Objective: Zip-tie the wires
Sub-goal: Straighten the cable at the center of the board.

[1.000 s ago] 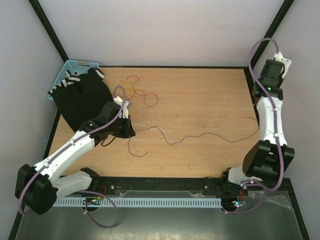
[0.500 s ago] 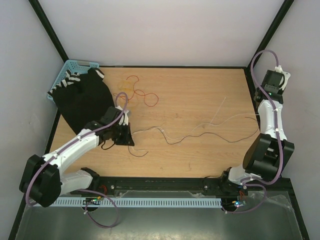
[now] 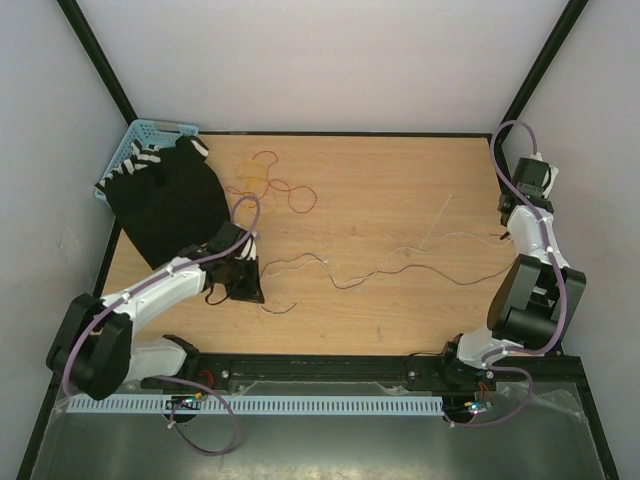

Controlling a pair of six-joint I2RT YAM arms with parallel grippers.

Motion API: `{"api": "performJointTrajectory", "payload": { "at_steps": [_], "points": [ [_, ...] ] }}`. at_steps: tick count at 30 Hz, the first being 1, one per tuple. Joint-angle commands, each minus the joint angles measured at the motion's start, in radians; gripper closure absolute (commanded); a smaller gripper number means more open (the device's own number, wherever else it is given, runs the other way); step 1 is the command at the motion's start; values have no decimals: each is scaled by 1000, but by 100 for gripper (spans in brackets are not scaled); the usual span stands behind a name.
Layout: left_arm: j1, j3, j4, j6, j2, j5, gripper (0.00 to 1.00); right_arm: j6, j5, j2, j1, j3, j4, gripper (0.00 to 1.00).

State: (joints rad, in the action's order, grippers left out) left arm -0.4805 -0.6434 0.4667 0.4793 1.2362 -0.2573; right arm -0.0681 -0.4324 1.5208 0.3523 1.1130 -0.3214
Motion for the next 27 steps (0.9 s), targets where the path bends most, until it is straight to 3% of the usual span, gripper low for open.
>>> {"api": "performJointTrajectory", "payload": {
  "at_steps": [1, 6, 14, 22, 27],
  "points": [
    [2, 27, -60, 12, 47, 20, 95, -21, 35, -3, 2, -9, 29, 87],
    [3, 31, -108, 11, 106, 23, 88, -20, 43, -8, 2, -13, 30, 78],
    [12, 36, -107, -11, 117, 81, 70, -7, 112, -66, 2, -2, 29, 44],
    [21, 30, -98, -7, 75, 95, 41, -35, 380, -151, 2, 26, 30, 24],
    [52, 9, -59, -21, -25, 96, 27, -72, 564, -226, -4, 24, 66, 19]
  ]
}}
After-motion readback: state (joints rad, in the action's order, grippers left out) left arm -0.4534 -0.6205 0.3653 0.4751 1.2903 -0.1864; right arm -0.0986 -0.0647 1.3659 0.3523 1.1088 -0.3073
